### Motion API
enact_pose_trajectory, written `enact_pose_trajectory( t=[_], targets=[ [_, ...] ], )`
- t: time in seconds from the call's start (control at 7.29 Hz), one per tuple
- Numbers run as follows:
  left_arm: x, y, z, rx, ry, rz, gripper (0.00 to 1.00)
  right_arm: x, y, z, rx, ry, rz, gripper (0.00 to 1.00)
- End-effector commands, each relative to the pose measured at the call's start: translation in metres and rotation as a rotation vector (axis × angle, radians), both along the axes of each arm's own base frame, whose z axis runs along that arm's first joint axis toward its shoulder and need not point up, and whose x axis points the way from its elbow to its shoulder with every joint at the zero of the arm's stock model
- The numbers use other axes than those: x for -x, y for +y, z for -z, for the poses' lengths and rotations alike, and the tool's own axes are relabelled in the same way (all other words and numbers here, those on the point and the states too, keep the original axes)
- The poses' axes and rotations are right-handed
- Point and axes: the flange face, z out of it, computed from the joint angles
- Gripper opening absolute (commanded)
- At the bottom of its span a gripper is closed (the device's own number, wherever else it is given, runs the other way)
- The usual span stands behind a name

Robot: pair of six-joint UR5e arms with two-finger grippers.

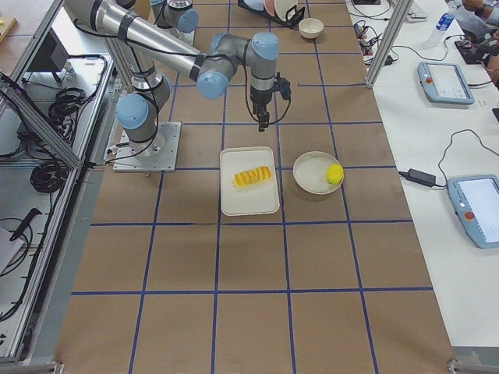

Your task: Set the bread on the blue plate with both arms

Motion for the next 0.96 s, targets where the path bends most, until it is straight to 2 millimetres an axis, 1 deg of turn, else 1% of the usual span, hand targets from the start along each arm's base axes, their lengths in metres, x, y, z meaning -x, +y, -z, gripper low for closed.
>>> enact_pose_trajectory(
  t=[0.0, 0.14, 0.27, 0.41, 0.55, 0.69, 0.82],
  targets=[
    [-0.069, -0.023, 0.049, 0.031, 0.008, 0.059, 1.00, 0.028, 0.017, 0.054, 0.006, -0.011, -0.031, 1.00],
    [-0.099, -0.027, 0.066, 0.025, 0.020, 0.045, 1.00, 0.031, 0.016, 0.060, 0.002, -0.014, -0.060, 1.00],
    [-0.113, -0.036, 0.089, 0.013, 0.043, 0.061, 1.00, 0.033, 0.014, 0.063, 0.007, -0.003, -0.060, 1.00],
    [-0.118, -0.042, 0.116, -0.005, 0.072, 0.062, 1.00, 0.035, 0.010, 0.066, 0.050, 0.032, -0.077, 1.00],
    [-0.120, -0.047, 0.126, 0.000, 0.061, 0.067, 0.99, 0.035, 0.014, 0.075, 0.024, 0.056, -0.090, 1.00],
    [-0.121, -0.051, 0.142, -0.011, 0.076, 0.069, 0.99, 0.039, 0.016, 0.076, 0.006, 0.065, -0.103, 1.00],
    [-0.104, -0.066, 0.146, -0.022, 0.080, 0.095, 0.95, 0.054, 0.019, 0.079, -0.030, 0.103, -0.113, 1.00]
  ],
)
